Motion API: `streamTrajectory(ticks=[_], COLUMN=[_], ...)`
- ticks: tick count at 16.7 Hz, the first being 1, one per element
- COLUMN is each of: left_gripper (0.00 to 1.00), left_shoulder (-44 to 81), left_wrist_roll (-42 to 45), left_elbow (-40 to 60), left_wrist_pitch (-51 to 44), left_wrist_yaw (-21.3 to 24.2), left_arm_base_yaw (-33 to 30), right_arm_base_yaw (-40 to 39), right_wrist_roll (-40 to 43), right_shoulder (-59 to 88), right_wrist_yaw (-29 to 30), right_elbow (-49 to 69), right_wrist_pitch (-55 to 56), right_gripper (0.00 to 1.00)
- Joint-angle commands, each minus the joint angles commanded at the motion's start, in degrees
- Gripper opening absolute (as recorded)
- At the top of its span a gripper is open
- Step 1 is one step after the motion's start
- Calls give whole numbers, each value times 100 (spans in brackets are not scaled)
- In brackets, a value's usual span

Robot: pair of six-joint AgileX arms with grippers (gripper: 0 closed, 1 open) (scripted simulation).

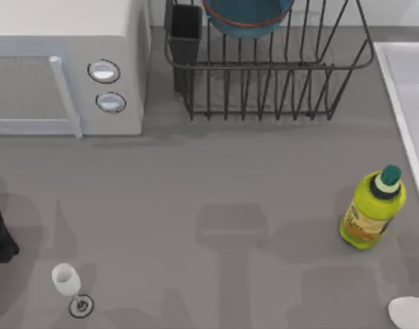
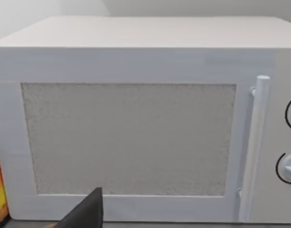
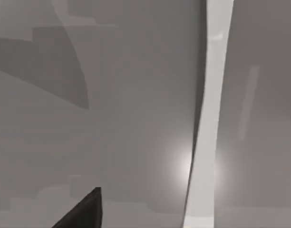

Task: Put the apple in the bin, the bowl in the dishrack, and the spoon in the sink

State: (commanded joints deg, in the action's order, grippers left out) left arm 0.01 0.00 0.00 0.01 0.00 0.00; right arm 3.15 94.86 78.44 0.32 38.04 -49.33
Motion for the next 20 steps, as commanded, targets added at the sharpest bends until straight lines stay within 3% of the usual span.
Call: streamTrajectory(ticks=[5, 11, 20], left_gripper=[100, 100, 100], left_shoulder=[0, 0, 0], left_wrist_roll=[0, 0, 0], left_elbow=[0, 0, 0], left_wrist_pitch=[0, 0, 0], left_wrist_yaw=[0, 0, 0], left_arm_base_yaw=[0, 0, 0], right_arm_base_yaw=[2, 2, 2], right_wrist_roll=[-7, -9, -9], right_shoulder=[650, 741, 741], right_wrist_yaw=[-2, -2, -2], right_elbow=[-747, -855, -855], right_wrist_pitch=[1389, 1570, 1570], right_gripper=[100, 100, 32])
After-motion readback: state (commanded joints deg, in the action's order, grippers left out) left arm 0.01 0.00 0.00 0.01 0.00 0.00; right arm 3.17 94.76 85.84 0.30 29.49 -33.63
